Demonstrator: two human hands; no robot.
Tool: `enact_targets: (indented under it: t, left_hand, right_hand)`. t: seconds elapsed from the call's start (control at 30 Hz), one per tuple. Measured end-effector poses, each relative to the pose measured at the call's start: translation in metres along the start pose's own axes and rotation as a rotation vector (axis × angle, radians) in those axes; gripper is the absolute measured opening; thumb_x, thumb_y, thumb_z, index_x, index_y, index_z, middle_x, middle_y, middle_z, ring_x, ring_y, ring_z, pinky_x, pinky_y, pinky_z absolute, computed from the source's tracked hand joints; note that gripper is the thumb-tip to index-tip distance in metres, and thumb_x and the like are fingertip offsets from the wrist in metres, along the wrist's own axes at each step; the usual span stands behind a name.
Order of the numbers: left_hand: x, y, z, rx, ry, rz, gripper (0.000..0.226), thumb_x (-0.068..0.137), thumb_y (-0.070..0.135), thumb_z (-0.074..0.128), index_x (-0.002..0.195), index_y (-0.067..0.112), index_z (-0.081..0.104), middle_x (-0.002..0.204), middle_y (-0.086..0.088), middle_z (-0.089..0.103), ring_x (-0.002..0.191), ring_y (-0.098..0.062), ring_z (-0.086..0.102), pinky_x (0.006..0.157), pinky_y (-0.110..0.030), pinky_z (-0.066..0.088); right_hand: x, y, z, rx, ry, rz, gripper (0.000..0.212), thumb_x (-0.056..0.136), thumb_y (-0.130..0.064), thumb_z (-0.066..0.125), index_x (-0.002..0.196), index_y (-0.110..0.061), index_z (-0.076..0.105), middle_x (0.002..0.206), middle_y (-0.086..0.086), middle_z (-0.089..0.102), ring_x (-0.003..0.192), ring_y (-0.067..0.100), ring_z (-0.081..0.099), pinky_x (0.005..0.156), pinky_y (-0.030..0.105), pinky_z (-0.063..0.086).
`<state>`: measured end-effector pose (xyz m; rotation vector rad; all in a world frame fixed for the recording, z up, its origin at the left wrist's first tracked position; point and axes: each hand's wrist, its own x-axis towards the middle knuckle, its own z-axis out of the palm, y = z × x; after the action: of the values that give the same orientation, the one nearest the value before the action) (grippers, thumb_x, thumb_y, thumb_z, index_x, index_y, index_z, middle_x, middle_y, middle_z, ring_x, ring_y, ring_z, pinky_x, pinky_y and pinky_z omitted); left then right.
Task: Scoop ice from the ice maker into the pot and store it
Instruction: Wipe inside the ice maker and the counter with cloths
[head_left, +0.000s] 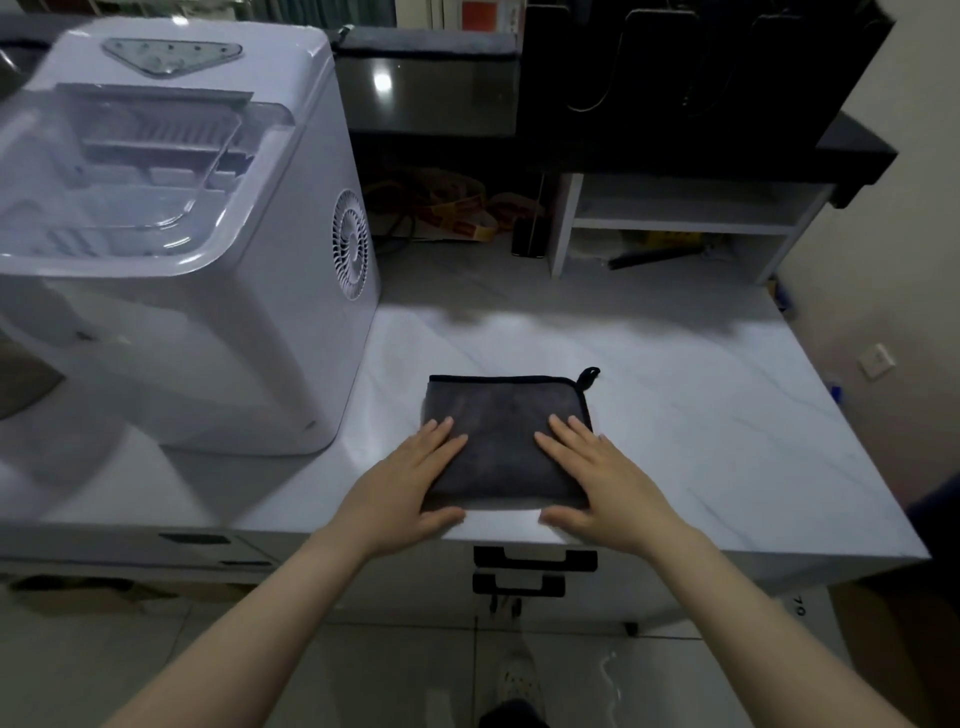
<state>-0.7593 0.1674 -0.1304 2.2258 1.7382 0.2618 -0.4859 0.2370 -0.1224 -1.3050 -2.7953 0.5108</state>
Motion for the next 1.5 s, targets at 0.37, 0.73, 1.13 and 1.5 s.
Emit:
enact_targets:
  t: [0.37, 0.73, 1.13, 1.5]
  left_hand:
    - [0.005, -0.007, -0.009, -0.107, 0.099, -0.063, 0.067, 0.076, 0.009, 0.058, 0.139, 0.027, 0.043, 0.152, 0.013, 0.028, 0.142, -0.006, 0.021, 0.112, -0.018, 0.013]
    - [0.056, 0.006, -0.027, -0.576, 0.317, -0.482, 0.01, 0.095, 0.03, 0.05, 0.101, 0.025, 0.056, 0.094, 0.009, 0.061, 0.082, -0.002, 0.055, 0.064, -0.017, 0.039]
    - [0.086, 0.017, -0.036, -0.584, 0.429, -0.606, 0.014, 0.096, 0.03, 0.049, 0.092, 0.018, 0.054, 0.079, 0.01, 0.056, 0.072, -0.004, 0.051, 0.056, -0.019, 0.033]
    - [0.082, 0.021, -0.039, -0.701, 0.396, -0.679, 0.013, 0.092, 0.021, 0.052, 0.105, 0.018, 0.052, 0.088, 0.001, 0.062, 0.091, -0.024, 0.059, 0.061, -0.026, 0.038]
  right_hand:
    - [-0.002, -0.001, -0.011, 0.612, 0.317, 0.216, 0.028, 0.082, -0.011, 0.061, 0.092, -0.037, 0.059, 0.113, -0.017, 0.067, 0.11, 0.0, 0.058, 0.09, 0.02, 0.046]
    - [0.052, 0.015, -0.029, 0.752, 0.515, 0.44, 0.011, 0.094, -0.029, 0.055, 0.097, -0.019, 0.058, 0.09, -0.011, 0.061, 0.086, 0.011, 0.056, 0.069, 0.022, 0.039]
    - [0.074, 0.026, -0.047, 0.843, 0.494, 0.46, 0.014, 0.096, -0.032, 0.052, 0.097, -0.02, 0.058, 0.092, -0.012, 0.06, 0.086, 0.004, 0.055, 0.067, 0.016, 0.04]
    - [0.067, 0.034, -0.049, 0.802, 0.323, 0.422, 0.018, 0.087, -0.037, 0.064, 0.101, -0.027, 0.059, 0.098, -0.014, 0.061, 0.091, 0.006, 0.057, 0.071, 0.022, 0.044]
